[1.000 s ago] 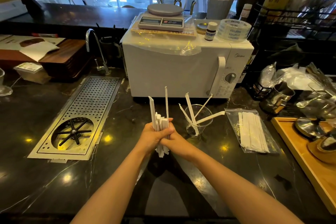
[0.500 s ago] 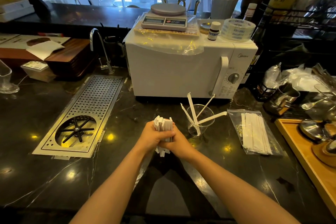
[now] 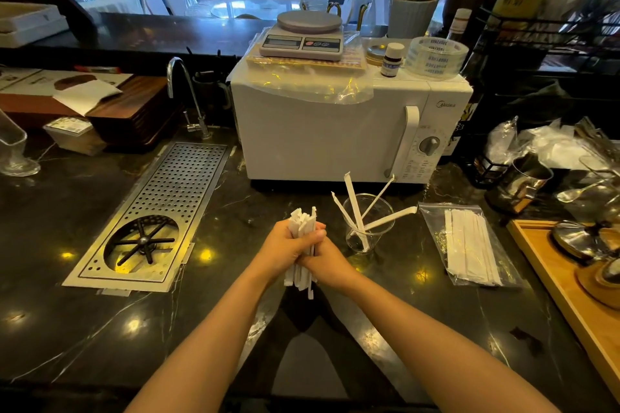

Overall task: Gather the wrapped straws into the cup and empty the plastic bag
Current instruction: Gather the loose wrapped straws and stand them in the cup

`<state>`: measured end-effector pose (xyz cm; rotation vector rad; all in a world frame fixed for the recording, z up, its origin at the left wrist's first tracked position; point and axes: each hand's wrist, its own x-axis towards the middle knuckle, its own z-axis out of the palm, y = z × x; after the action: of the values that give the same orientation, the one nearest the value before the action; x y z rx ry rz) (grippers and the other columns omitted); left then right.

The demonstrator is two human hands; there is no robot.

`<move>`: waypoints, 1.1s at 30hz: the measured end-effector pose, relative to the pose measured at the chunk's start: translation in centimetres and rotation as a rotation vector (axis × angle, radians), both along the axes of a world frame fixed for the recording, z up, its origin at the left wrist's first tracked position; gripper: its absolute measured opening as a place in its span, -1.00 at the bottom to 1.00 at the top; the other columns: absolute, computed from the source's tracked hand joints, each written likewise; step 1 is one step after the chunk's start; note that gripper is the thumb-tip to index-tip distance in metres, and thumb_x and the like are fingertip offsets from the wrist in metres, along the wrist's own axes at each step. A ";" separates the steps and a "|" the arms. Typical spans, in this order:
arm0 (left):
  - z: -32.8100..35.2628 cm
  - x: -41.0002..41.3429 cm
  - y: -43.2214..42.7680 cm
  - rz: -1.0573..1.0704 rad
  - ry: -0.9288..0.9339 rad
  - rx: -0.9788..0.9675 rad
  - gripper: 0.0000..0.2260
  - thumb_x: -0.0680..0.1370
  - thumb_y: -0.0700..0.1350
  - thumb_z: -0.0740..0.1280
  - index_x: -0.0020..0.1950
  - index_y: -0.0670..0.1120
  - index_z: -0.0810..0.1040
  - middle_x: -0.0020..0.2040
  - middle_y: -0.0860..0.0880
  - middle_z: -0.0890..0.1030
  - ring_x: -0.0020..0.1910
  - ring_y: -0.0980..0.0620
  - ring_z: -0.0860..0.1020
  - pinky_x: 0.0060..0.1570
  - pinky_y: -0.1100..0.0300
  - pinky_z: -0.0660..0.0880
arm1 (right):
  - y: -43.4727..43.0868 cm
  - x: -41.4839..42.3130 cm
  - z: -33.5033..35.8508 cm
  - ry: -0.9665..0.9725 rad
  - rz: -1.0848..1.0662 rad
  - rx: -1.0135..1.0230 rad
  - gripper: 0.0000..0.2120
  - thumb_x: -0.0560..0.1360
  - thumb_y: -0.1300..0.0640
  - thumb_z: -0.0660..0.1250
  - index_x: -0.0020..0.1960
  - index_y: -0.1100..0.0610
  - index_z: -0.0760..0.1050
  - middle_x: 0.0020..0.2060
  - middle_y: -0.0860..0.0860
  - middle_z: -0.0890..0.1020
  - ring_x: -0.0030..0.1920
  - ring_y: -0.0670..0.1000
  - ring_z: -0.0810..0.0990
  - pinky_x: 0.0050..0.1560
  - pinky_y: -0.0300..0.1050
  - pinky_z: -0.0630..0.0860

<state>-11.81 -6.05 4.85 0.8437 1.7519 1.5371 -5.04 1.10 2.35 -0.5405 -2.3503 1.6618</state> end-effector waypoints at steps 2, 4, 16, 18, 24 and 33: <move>1.2 0.0 0.3 -0.027 0.053 0.007 -0.89 0.49 -0.14 0.28 -0.04 -0.03 0.58 -0.18 0.03 0.58 -0.20 0.26 0.57 -0.25 0.51 0.47 | 0.4 0.3 1.3 0.036 0.045 -0.025 -0.65 0.50 0.32 0.17 0.28 0.17 0.33 -0.07 -0.12 0.49 -0.07 -0.24 0.49 -0.15 -0.50 0.48; 2.9 -0.1 0.7 -0.055 0.111 0.025 -0.86 0.49 -0.09 0.26 -0.01 -0.06 0.56 -0.14 0.02 0.57 -0.16 0.23 0.57 -0.22 0.46 0.48 | 1.1 0.7 2.8 0.064 0.056 -0.056 -0.65 0.53 0.29 0.15 0.30 0.13 0.29 0.04 0.00 0.49 0.06 -0.12 0.48 -0.05 -0.37 0.49; 12.1 0.4 7.9 -0.187 0.120 0.259 -0.87 0.48 -0.19 0.28 -0.05 0.02 0.53 -0.06 0.07 0.61 -0.11 0.29 0.59 -0.17 0.46 0.51 | 8.5 2.0 11.8 0.257 -0.024 -0.049 -0.85 0.55 0.23 0.15 0.10 0.10 0.40 -0.12 0.04 0.57 -0.15 -0.17 0.58 -0.17 -0.40 0.55; 11.9 0.6 9.0 -0.176 0.108 0.253 -0.87 0.48 -0.21 0.29 -0.01 -0.05 0.54 -0.05 0.02 0.61 -0.16 0.29 0.60 -0.21 0.47 0.50 | 9.6 2.2 11.6 0.235 -0.051 -0.050 -0.87 0.54 0.20 0.17 0.06 0.07 0.41 -0.08 0.10 0.58 -0.13 -0.11 0.57 -0.15 -0.35 0.56; 9.6 0.9 11.1 -0.170 0.073 0.143 -0.80 0.47 -0.20 0.30 0.08 -0.10 0.53 0.06 -0.08 0.59 0.07 0.02 0.56 0.07 0.18 0.48 | 11.5 2.7 9.3 0.123 -0.108 -0.029 -0.76 0.54 0.18 0.18 0.20 0.09 0.39 -0.08 -0.01 0.56 -0.12 -0.19 0.53 -0.18 -0.36 0.46; 7.6 0.5 12.1 -0.153 0.076 0.057 -0.75 0.46 -0.18 0.31 0.14 -0.15 0.53 0.12 -0.16 0.59 0.09 -0.02 0.55 0.12 0.10 0.46 | 12.5 2.5 7.2 0.055 -0.114 -0.015 -0.65 0.53 0.16 0.19 0.31 0.12 0.34 0.01 -0.02 0.52 0.04 -0.06 0.48 0.06 -0.17 0.40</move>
<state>-11.35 6.08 12.44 1.0529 1.6613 1.4771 -2.53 13.64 9.52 -0.6122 -2.2263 1.6244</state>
